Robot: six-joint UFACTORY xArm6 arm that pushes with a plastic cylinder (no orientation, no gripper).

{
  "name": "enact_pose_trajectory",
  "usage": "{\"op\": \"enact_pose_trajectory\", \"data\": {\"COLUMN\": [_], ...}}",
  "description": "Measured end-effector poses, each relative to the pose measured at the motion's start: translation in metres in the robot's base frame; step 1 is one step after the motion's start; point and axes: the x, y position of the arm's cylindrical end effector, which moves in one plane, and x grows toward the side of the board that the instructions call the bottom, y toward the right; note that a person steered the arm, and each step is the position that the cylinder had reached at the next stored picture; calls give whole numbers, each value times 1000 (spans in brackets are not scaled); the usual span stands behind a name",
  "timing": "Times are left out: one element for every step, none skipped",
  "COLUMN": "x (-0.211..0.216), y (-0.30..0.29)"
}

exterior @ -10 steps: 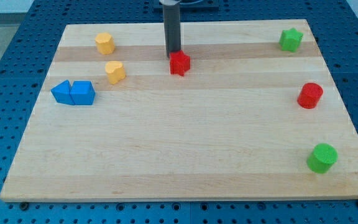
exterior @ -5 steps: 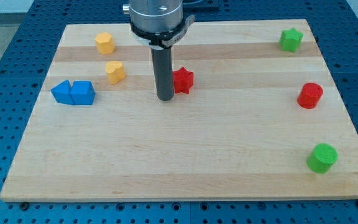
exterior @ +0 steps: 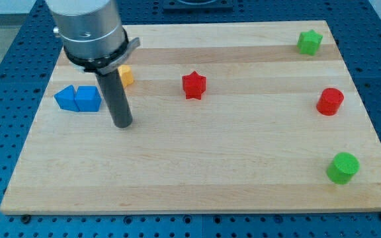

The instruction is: Place red star to the center of the board

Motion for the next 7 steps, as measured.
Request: {"op": "enact_pose_trajectory", "data": {"x": [-37, -41, -43, -67, -67, -67, -67], "y": [-12, -13, -13, -8, -8, 36, 36]}}
